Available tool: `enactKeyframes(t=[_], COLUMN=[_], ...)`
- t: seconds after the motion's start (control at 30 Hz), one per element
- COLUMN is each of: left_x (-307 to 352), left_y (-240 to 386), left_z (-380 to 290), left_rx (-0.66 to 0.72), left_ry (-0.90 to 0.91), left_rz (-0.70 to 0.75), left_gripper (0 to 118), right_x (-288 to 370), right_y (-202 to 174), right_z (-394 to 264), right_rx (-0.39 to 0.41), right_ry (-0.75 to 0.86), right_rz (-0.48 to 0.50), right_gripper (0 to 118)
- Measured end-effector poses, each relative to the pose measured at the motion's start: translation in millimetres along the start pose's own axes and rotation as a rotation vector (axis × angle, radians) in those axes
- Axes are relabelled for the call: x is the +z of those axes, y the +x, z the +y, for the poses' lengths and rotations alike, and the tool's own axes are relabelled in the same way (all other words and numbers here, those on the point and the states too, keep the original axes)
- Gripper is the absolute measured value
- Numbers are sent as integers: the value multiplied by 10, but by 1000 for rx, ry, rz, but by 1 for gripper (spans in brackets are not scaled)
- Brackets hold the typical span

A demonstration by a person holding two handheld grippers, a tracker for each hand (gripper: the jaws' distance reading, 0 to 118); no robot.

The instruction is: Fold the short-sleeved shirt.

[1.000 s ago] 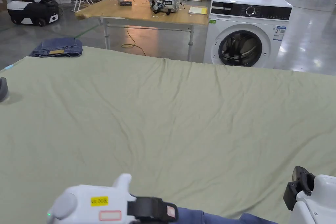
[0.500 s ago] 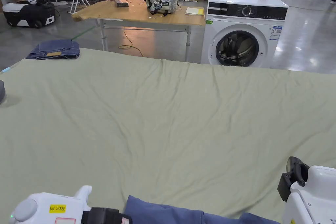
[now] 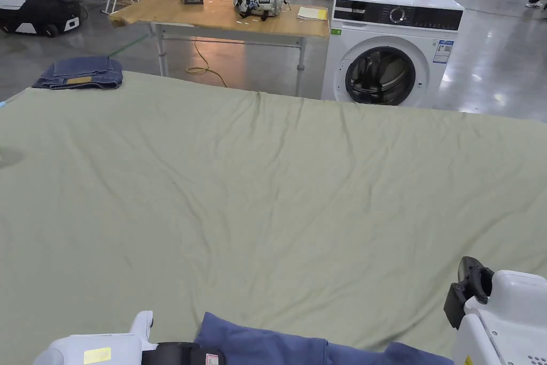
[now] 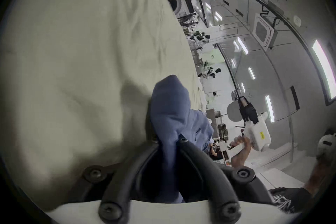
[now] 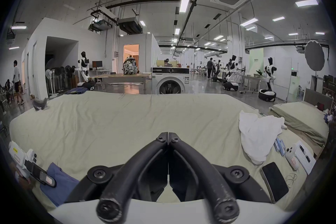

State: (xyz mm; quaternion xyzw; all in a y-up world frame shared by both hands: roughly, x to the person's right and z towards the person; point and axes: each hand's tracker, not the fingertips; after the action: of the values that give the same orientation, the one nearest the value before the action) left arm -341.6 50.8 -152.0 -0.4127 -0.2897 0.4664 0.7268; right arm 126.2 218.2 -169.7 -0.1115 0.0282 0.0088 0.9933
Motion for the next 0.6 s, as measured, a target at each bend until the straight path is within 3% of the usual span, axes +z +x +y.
enactKeyframes(t=[0.2, 0.4, 0.53, 0.6], left_x=[196, 681, 1088, 1157], left_y=[404, 818, 1048, 1258], left_z=[20, 147, 211, 180], left_rx=[-34, -113, -81, -138], left_ry=[62, 121, 193, 213], left_rz=[-36, 62, 189, 287], left_gripper=[2, 2, 2, 2], right_x=[17, -23, -30, -23], right_y=[-72, -46, -97, -133], right_z=[19, 26, 61, 66], right_rx=[10, 21, 29, 32], right_ry=[-7, -1, -2, 1], right_rz=[5, 15, 28, 32], right_gripper=[0, 0, 0, 0])
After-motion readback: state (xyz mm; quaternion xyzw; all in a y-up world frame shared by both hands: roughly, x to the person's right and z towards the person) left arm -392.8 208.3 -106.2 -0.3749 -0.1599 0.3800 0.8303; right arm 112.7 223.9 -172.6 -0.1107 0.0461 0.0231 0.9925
